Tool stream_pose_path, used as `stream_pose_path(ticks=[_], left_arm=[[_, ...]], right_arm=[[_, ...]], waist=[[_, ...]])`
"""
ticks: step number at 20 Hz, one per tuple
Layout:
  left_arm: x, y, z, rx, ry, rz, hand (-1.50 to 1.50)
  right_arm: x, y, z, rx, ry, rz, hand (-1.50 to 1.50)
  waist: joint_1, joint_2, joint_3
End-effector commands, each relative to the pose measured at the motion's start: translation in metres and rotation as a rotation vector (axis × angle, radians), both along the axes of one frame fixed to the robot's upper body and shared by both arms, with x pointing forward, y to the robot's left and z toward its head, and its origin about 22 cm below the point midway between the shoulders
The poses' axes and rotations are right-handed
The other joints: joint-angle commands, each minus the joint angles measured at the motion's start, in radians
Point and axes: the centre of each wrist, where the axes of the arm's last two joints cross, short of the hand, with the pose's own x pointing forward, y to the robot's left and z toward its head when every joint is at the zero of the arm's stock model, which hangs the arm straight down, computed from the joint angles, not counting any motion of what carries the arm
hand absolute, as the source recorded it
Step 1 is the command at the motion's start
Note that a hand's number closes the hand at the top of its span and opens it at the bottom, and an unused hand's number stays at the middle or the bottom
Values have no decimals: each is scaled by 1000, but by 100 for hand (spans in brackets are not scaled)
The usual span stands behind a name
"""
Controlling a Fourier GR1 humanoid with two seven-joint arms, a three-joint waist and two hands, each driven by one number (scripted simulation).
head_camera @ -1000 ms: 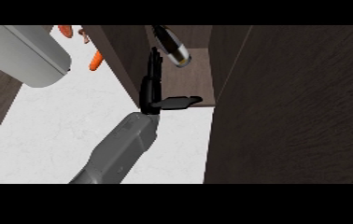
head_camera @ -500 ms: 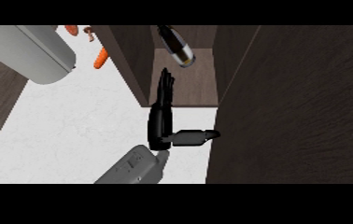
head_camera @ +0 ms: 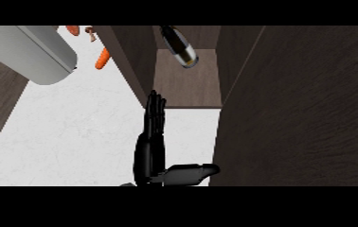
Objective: Pick up the wine, place it into the cabinet and close the cabinet
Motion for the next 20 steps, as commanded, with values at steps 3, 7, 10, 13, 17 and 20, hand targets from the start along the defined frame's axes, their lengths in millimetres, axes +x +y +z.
stream_pose_path(ticks=[3, 7, 10, 13, 17, 20], left_arm=[[-53, 34, 21, -59, -13, -19, -150], [-48, 41, 32, -40, -48, -47, -150], [-56, 56, 20, -29, -41, -101, -150], [-76, 73, 34, -20, -37, -122, -150], [-72, 104, 50, -10, -47, -175, -150], [-86, 115, 46, 6, -53, -155, -150]], right_arm=[[-4, -5, 4, 6, -34, 45, -150], [-14, -3, -1, 28, 28, 108, -150], [-14, 5, 11, -19, 57, 169, 150], [-30, -2, 2, -45, 68, 173, 150], [-27, 1, -2, -83, 29, 197, 150], [-26, 4, -12, -55, 85, 261, 150]], waist=[[5, 1, 0], [-2, 1, 0], [0, 2, -1], [-3, 0, 0], [-4, 1, 0], [-2, 1, 0]])
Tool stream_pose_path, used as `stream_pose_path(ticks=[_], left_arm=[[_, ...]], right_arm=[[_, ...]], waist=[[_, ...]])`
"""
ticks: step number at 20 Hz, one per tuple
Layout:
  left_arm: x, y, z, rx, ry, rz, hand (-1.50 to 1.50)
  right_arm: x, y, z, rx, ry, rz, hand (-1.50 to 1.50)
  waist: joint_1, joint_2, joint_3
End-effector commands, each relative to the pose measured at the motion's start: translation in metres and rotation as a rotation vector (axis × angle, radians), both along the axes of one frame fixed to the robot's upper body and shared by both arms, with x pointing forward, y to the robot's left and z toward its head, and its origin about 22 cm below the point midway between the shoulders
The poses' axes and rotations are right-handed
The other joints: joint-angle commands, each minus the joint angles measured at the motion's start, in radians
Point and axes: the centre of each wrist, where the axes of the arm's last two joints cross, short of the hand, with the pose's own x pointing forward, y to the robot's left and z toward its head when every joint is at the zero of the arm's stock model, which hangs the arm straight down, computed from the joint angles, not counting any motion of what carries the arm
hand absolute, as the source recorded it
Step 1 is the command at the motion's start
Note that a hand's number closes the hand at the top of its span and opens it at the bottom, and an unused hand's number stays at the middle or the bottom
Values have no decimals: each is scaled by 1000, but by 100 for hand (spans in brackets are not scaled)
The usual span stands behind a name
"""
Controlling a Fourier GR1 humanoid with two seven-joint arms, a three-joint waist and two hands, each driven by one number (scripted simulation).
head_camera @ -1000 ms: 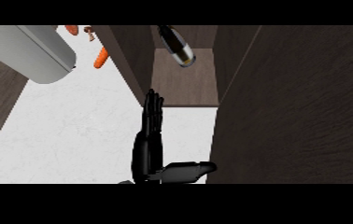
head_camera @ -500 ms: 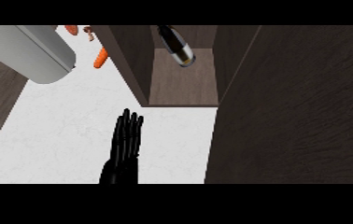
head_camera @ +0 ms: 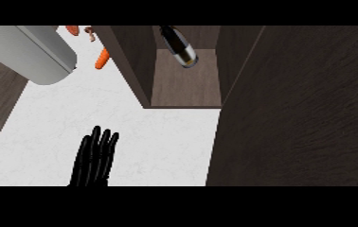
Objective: Pick up the wine, place it into the cabinet and close the cabinet
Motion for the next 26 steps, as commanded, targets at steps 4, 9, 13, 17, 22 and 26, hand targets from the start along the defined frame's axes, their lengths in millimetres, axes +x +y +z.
stream_pose_path(ticks=[4, 9, 13, 17, 22, 26], left_arm=[[7, 42, 7, -3, -24, 28, -150], [12, 64, 33, -6, -30, 67, -150], [3, 81, 31, -12, -25, 86, -150], [5, 110, 41, -12, -35, 89, -150], [2, 136, 29, 20, 3, 118, -150], [10, 147, 38, 17, -22, 92, -150]], right_arm=[[-22, 6, -1, 122, 135, 163, 150], [-34, 22, 1, 141, 188, 213, 150], [-46, 28, 0, 49, 112, 357, 150], [-53, 54, 8, 45, 115, 420, 150], [-71, 69, 9, 81, 112, 447, 150], [-66, 95, 1, 67, 114, 458, 150]], waist=[[1, 1, -1], [0, -1, 0], [3, -4, 0], [6, -4, -2], [-5, -9, -2], [0, -6, -2]])
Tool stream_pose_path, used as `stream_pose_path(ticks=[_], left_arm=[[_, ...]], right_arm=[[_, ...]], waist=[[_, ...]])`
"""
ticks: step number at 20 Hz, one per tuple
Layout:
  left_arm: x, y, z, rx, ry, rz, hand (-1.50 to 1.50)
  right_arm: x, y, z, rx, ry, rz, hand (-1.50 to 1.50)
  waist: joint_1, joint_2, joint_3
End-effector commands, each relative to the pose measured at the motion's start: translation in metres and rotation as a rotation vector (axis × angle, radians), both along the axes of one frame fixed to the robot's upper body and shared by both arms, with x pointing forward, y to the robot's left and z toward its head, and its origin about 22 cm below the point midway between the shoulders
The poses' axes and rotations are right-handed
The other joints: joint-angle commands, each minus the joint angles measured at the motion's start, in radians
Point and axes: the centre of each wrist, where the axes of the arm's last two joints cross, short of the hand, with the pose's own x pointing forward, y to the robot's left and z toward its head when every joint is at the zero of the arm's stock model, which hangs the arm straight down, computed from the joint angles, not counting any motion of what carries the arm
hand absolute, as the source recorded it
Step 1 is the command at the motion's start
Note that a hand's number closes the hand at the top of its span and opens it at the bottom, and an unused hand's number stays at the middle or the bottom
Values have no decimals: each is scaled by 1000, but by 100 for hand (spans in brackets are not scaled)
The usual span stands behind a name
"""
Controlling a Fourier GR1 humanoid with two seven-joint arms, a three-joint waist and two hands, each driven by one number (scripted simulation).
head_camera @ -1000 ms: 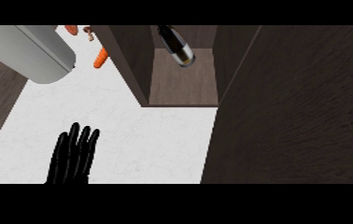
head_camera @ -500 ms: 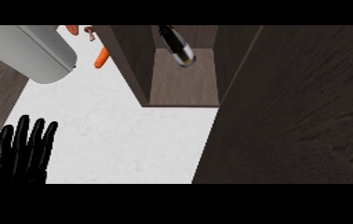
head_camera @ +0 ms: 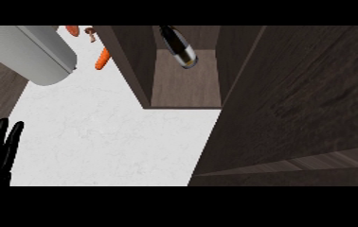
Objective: Pick up the wine, place it into the cabinet and close the cabinet
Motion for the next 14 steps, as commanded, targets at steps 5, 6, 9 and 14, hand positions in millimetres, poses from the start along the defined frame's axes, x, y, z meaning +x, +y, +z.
stream_pose_path(ticks=[5, 6, 9, 14], left_arm=[[4, 30, 9, 20, -4, -26, -150], [13, 22, 5, 23, 6, -10, -150], [20, 35, 12, 8, 10, -13, -150], [22, 43, 20, -20, 6, -67, -150]], right_arm=[[-21, 36, 7, 63, -78, 104, 150], [-26, 31, 14, 89, -90, 98, 150], [-19, 35, 16, 69, -110, 66, 150], [-8, 63, 15, 41, -167, 16, 150]], waist=[[12, -3, -3], [-7, -1, -2], [2, 0, -4], [14, 1, -3]])
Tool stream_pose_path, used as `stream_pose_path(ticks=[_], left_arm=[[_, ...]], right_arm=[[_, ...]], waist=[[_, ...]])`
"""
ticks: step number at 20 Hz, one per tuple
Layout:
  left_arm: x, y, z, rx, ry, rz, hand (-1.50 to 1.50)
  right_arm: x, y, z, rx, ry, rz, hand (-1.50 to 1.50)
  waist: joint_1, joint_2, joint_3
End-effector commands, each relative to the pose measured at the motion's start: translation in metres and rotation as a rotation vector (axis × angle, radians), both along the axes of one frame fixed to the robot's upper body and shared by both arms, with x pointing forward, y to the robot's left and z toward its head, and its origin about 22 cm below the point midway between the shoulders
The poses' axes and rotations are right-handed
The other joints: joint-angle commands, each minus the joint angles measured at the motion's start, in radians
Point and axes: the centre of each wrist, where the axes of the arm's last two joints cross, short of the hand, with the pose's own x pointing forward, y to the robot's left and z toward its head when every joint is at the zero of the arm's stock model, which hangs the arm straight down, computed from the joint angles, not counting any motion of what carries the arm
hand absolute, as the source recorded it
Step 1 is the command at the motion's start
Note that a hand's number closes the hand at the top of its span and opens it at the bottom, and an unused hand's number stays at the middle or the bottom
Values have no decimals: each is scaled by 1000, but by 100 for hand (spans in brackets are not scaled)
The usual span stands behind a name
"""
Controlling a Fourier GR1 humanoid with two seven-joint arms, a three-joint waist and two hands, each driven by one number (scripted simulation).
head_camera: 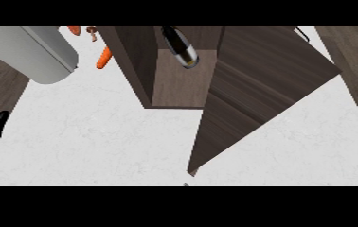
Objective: Pick up the wine, place it into the cabinet and close the cabinet
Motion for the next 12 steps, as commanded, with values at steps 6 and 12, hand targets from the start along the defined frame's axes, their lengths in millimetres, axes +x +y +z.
stream_pose_path(ticks=[6, 12], left_arm=[[14, 6, 15, -36, -8, -29, -150], [4, -14, 1, -60, 10, -60, -150]], right_arm=[[12, 51, 19, 24, -69, 68, 150], [34, 70, 26, 41, -47, 62, 150]], waist=[[15, 9, 0], [33, 11, 0]])
